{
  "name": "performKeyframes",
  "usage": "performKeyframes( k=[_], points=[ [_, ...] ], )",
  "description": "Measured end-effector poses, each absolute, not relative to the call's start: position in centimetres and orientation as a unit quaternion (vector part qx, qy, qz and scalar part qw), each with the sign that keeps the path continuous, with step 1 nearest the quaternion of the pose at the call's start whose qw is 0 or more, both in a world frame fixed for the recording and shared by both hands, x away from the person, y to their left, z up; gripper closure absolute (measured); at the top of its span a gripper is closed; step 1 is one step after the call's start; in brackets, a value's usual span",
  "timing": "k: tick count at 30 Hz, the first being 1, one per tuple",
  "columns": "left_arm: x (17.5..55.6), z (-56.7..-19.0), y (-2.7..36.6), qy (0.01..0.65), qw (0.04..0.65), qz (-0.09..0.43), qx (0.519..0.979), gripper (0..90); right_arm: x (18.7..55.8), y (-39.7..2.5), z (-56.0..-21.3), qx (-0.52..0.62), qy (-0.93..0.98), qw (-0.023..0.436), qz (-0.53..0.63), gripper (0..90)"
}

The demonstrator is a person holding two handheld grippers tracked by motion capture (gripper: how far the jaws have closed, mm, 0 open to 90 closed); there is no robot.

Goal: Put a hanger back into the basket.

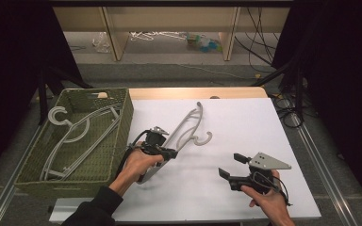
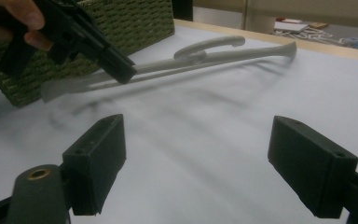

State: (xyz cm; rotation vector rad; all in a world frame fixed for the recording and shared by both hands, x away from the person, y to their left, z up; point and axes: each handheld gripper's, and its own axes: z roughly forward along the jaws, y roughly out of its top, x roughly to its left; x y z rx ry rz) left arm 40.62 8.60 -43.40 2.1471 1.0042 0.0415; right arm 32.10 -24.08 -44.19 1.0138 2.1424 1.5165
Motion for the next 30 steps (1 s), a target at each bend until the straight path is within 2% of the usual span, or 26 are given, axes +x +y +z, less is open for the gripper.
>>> performKeyframes(
  k=[8,13,24,26,30],
  points=[
    [38.5,-43.8,9.0,0.386,0.38,0.017,0.84,81.4,35.0,-21.1,-44.6,0.366,0.748,0.103,0.544,25.3],
    [37.6,-44.2,8.9,0.381,0.38,0.019,0.843,81.3,35.6,-19.7,-44.1,0.382,0.738,0.058,0.553,29.3],
    [36.2,-44.5,8.8,0.363,0.379,0.035,0.851,81.2,36.5,-19.3,-44.3,0.407,0.719,0.0,0.563,53.6],
    [36.2,-44.5,8.9,0.361,0.381,0.035,0.85,81.2,36.7,-19.4,-44.5,0.403,0.715,0.003,0.571,59.4],
    [36.0,-44.6,8.8,0.355,0.377,0.044,0.854,80.5,36.8,-19.4,-44.6,0.421,0.699,-0.026,0.578,65.6]
  ],
)
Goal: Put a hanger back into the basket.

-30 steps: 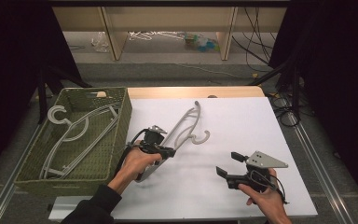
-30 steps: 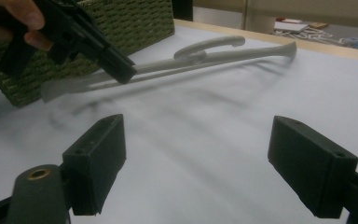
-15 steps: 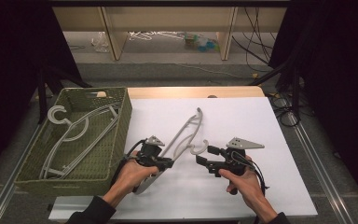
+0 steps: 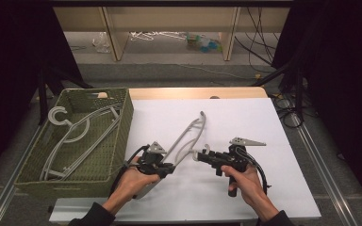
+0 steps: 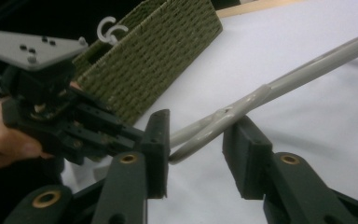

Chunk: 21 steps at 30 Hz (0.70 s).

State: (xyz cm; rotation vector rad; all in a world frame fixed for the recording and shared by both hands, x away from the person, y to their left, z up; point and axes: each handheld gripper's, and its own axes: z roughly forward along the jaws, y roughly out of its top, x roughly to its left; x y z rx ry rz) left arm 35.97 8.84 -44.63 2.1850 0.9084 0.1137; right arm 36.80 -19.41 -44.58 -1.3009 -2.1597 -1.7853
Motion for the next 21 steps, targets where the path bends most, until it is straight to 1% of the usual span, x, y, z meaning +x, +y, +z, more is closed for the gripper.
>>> performKeyframes(
  k=[1,2,5,7,9,11,13,17,21],
  points=[
    [36.0,-44.8,8.9,0.346,0.374,0.045,0.859,79.3,36.8,-19.4,-44.6,-0.424,-0.696,0.031,-0.579,66.6],
    [36.0,-45.0,8.8,0.353,0.378,0.036,0.855,77.8,36.8,-19.4,-44.6,-0.43,-0.691,0.039,-0.58,67.0],
    [36.2,-45.5,8.5,0.344,0.366,0.031,0.864,72.8,36.7,-19.3,-44.5,-0.429,-0.69,0.041,-0.581,69.7],
    [36.2,-45.3,7.9,0.347,0.366,0.055,0.862,66.6,36.6,-19.3,-44.4,-0.428,-0.689,0.051,-0.583,71.1],
    [36.4,-44.7,7.3,0.336,0.349,0.081,0.871,60.0,36.6,-19.2,-44.4,-0.43,-0.687,0.052,-0.584,71.5],
    [36.6,-44.5,6.6,0.324,0.347,0.107,0.873,52.9,36.6,-19.2,-44.4,-0.432,-0.682,0.059,-0.587,71.9],
    [36.8,-44.2,5.9,0.313,0.342,0.136,0.876,51.6,36.5,-19.2,-44.4,-0.433,-0.68,0.065,-0.588,72.1],
    [37.3,-44.2,4.7,0.293,0.324,0.152,0.887,51.4,36.5,-19.2,-44.3,-0.435,-0.678,0.068,-0.589,72.0],
    [37.9,-44.2,4.6,0.297,0.325,0.157,0.884,58.0,36.4,-19.2,-44.3,-0.438,-0.675,0.074,-0.59,71.9]
  ],
)
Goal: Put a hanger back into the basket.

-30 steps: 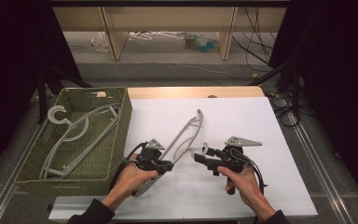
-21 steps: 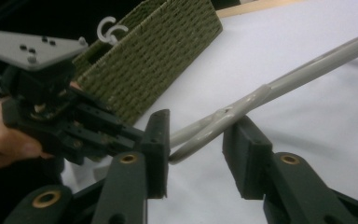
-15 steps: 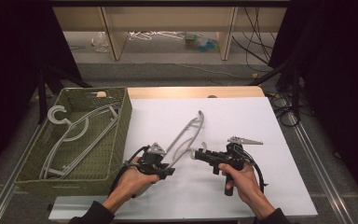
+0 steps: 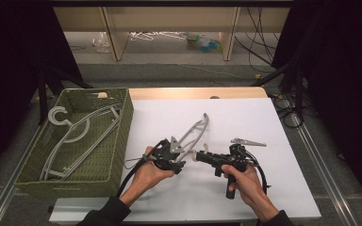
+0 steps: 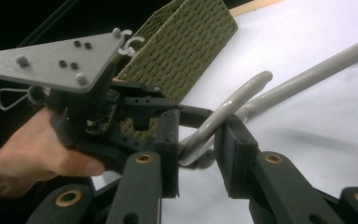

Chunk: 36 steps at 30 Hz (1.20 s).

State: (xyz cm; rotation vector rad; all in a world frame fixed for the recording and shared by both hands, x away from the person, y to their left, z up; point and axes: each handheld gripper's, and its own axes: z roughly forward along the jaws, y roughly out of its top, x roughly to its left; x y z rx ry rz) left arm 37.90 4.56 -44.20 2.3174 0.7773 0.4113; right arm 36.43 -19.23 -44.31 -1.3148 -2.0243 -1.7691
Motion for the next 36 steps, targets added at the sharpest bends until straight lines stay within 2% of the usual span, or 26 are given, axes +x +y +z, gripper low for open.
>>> performKeyframes(
  k=[2,7,14,15,16,24,31,34,36],
  points=[
    [38.1,-44.2,4.5,0.294,0.322,0.164,0.885,59.3,36.3,-19.1,-44.1,-0.443,-0.669,0.086,-0.591,71.1],
    [37.8,-44.1,3.8,0.263,0.299,0.194,0.897,63.4,36.3,-19.0,-44.1,-0.442,-0.668,0.079,-0.593,70.0],
    [37.7,-43.8,3.7,0.252,0.299,0.211,0.896,67.9,36.1,-19.0,-43.8,-0.445,-0.661,0.086,-0.598,68.7],
    [37.6,-43.7,3.7,0.253,0.308,0.206,0.894,70.2,36.1,-18.9,-43.7,-0.447,-0.661,0.083,-0.597,66.2],
    [37.6,-43.7,3.7,0.261,0.31,0.193,0.893,77.0,36.0,-18.9,-43.6,-0.451,-0.66,0.085,-0.595,63.9],
    [38.0,-43.2,4.6,0.278,0.31,0.191,0.889,80.5,35.8,-19.1,-42.8,-0.442,-0.668,0.067,-0.595,38.3],
    [38.2,-41.4,6.4,0.303,0.325,0.193,0.875,80.1,34.9,-20.0,-41.7,-0.423,-0.671,0.051,-0.607,36.3],
    [38.2,-40.6,7.1,0.296,0.325,0.205,0.874,80.3,34.7,-20.6,-41.7,-0.427,-0.665,0.054,-0.61,36.3],
    [38.2,-40.1,7.5,0.3,0.337,0.193,0.871,80.4,34.7,-20.9,-41.8,-0.428,-0.665,0.054,-0.61,36.1]
  ],
)
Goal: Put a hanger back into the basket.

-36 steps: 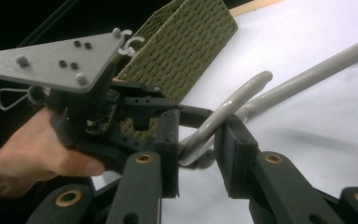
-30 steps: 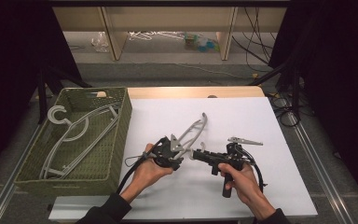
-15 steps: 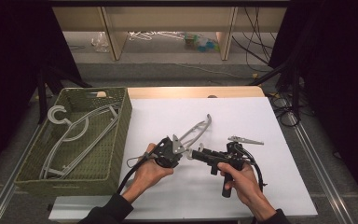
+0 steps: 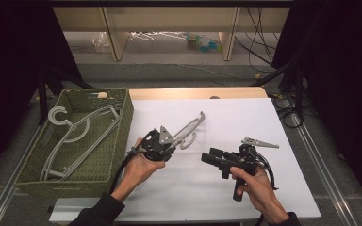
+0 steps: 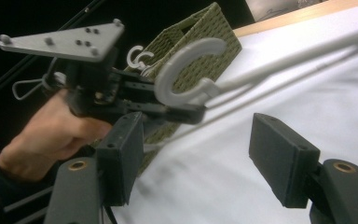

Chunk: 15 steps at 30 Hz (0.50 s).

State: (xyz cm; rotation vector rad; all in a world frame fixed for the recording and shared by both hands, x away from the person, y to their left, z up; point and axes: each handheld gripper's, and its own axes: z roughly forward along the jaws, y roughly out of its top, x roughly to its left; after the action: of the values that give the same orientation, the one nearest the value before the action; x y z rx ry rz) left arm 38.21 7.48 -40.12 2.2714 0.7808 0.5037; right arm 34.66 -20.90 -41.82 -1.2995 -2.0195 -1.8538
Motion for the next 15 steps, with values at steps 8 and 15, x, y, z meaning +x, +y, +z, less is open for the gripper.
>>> performKeyframes(
  k=[8,15],
  points=[
    [37.6,-38.2,9.2,0.335,0.398,0.135,0.843,80.5,33.9,-21.9,-42.3,-0.429,-0.668,0.051,-0.606,35.4],
    [34.9,-35.5,10.7,0.378,0.469,0.072,0.795,80.5,33.3,-22.9,-42.7,-0.438,-0.66,0.059,-0.607,35.0]
  ],
)
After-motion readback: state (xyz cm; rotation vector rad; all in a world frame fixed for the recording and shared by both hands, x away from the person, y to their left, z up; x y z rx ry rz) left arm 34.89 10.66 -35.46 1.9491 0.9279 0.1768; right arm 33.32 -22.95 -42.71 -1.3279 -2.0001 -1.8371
